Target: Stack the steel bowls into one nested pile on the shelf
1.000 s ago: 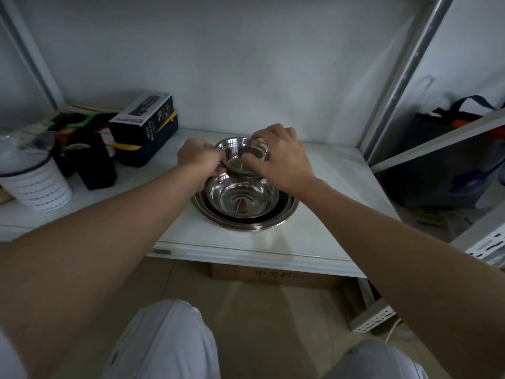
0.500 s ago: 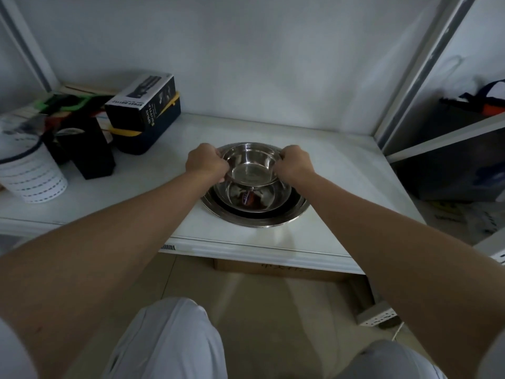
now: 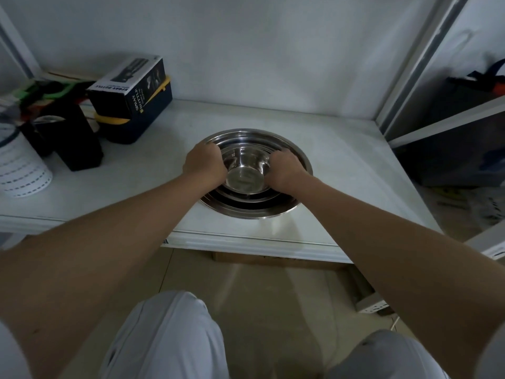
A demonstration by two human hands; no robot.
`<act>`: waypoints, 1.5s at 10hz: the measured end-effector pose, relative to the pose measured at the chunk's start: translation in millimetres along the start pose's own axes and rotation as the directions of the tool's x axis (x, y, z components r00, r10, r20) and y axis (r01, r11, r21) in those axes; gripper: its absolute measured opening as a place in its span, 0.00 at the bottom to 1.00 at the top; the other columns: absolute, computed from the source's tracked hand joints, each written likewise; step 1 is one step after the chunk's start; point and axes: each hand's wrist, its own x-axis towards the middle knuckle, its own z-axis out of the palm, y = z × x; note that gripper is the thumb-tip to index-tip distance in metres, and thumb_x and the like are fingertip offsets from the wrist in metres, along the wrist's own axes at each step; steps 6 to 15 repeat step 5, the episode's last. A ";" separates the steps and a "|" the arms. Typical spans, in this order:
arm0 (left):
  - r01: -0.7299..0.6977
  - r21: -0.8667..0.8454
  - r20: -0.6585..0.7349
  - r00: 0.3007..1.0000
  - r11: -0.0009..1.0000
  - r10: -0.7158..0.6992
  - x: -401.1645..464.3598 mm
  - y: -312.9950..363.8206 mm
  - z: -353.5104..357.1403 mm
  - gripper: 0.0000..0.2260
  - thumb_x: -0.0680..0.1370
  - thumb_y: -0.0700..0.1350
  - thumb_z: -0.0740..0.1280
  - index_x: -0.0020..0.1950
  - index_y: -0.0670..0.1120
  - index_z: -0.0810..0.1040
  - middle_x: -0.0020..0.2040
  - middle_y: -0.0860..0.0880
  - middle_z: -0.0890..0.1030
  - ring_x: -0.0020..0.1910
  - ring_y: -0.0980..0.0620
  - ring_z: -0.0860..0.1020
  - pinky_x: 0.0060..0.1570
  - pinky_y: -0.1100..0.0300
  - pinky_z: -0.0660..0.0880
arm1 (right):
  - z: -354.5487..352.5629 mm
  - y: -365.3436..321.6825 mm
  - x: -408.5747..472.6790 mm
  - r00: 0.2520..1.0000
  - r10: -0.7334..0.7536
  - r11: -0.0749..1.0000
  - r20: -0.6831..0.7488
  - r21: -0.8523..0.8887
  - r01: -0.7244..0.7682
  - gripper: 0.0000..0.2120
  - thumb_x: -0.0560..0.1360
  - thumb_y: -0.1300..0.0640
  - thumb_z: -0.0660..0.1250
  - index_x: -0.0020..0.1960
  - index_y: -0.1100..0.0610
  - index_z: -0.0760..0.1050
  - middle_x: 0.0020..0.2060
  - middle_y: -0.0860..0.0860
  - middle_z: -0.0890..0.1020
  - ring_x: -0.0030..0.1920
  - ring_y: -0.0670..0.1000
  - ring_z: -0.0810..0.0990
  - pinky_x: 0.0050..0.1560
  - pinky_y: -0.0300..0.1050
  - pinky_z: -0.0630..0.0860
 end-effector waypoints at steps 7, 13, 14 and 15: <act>-0.192 0.120 -0.089 0.975 0.974 0.203 -12.5 7.8 -10.0 0.16 0.74 0.47 0.69 0.59 0.43 0.76 0.60 0.41 0.72 0.57 0.40 0.73 0.48 0.51 0.74 | -19.2 1.6 -12.5 0.987 -0.044 0.999 -0.154 0.001 0.045 0.21 0.76 0.56 0.61 0.69 0.57 0.69 0.65 0.58 0.71 0.67 0.61 0.66 0.63 0.55 0.69; -0.192 0.120 -0.089 0.975 0.974 0.203 -12.5 7.8 -10.0 0.16 0.74 0.47 0.69 0.59 0.43 0.76 0.60 0.41 0.72 0.57 0.40 0.73 0.48 0.51 0.74 | -19.2 1.6 -12.5 0.987 -0.044 0.999 -0.154 0.001 0.045 0.21 0.76 0.56 0.61 0.69 0.57 0.69 0.65 0.58 0.71 0.67 0.61 0.66 0.63 0.55 0.69; -0.192 0.120 -0.089 0.975 0.974 0.203 -12.5 7.8 -10.0 0.16 0.74 0.47 0.69 0.59 0.43 0.76 0.60 0.41 0.72 0.57 0.40 0.73 0.48 0.51 0.74 | -19.2 1.6 -12.5 0.987 -0.044 0.999 -0.154 0.001 0.045 0.21 0.76 0.56 0.61 0.69 0.57 0.69 0.65 0.58 0.71 0.67 0.61 0.66 0.63 0.55 0.69; -0.192 0.120 -0.089 0.975 0.974 0.203 -12.5 7.8 -10.0 0.16 0.74 0.47 0.69 0.59 0.43 0.76 0.60 0.41 0.72 0.57 0.40 0.73 0.48 0.51 0.74 | -19.2 1.6 -12.5 0.987 -0.044 0.999 -0.154 0.001 0.045 0.21 0.76 0.56 0.61 0.69 0.57 0.69 0.65 0.58 0.71 0.67 0.61 0.66 0.63 0.55 0.69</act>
